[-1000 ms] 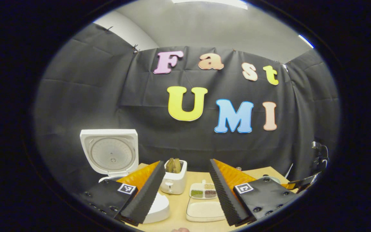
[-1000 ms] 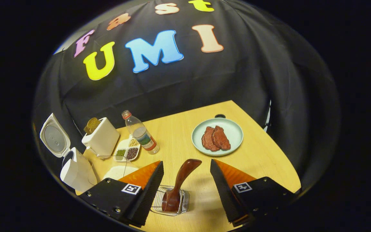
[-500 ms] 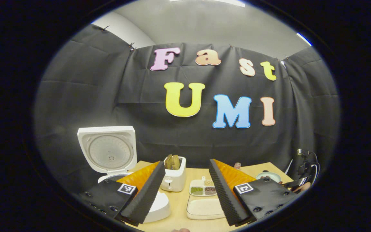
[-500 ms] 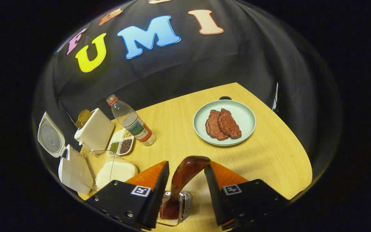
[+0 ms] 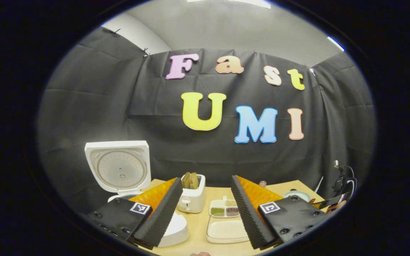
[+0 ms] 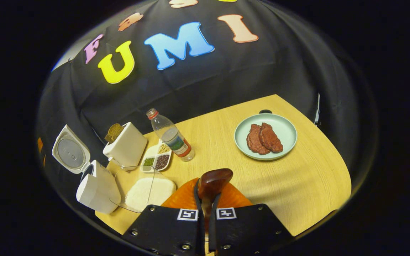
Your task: Close the left gripper, press the button to open the rice cooker; take a wooden spoon from the chopstick holder with the right hand, scoop a spoonful of rice and pour it into the rice cooker, then put the wooden spoon back into the chopstick holder.
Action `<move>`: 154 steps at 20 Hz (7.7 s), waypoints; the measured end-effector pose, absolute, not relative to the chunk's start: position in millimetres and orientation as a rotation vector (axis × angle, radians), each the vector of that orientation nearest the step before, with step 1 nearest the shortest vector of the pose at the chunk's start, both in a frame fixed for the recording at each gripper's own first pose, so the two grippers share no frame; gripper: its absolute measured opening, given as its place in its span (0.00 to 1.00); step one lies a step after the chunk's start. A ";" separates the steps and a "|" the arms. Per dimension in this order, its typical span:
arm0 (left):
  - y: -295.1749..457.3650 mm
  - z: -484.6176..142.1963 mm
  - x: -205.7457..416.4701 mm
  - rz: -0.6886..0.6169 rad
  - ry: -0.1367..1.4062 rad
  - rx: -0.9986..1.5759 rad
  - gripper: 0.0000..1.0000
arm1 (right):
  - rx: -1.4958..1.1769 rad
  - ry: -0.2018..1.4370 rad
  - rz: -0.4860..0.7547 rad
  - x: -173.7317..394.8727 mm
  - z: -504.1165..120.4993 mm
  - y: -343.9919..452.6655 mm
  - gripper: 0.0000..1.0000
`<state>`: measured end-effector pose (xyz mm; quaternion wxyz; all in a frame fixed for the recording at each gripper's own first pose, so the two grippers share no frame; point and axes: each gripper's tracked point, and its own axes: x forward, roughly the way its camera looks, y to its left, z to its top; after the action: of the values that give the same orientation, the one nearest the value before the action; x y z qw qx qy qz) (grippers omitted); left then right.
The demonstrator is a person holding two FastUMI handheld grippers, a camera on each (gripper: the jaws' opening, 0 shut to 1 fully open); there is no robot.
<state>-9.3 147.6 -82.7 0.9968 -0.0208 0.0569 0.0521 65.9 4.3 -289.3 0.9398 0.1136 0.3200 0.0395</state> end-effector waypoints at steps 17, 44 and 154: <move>193.6 -90.4 -25.2 0.094 0.095 -0.022 0.96 | 0.101 0.384 0.291 94.4 -156.8 130.1 0.04; 312.1 -138.9 -46.1 0.176 0.187 -0.029 0.96 | 0.296 0.664 0.344 115.9 -328.4 284.0 0.05; 201.7 -132.3 -60.1 0.013 0.105 0.026 0.97 | 0.651 0.403 0.443 102.6 -106.7 159.7 0.04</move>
<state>-60.1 201.7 -132.3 0.9985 0.0130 0.0525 0.0064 102.6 159.7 -106.7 0.9038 0.3149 0.1949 0.2145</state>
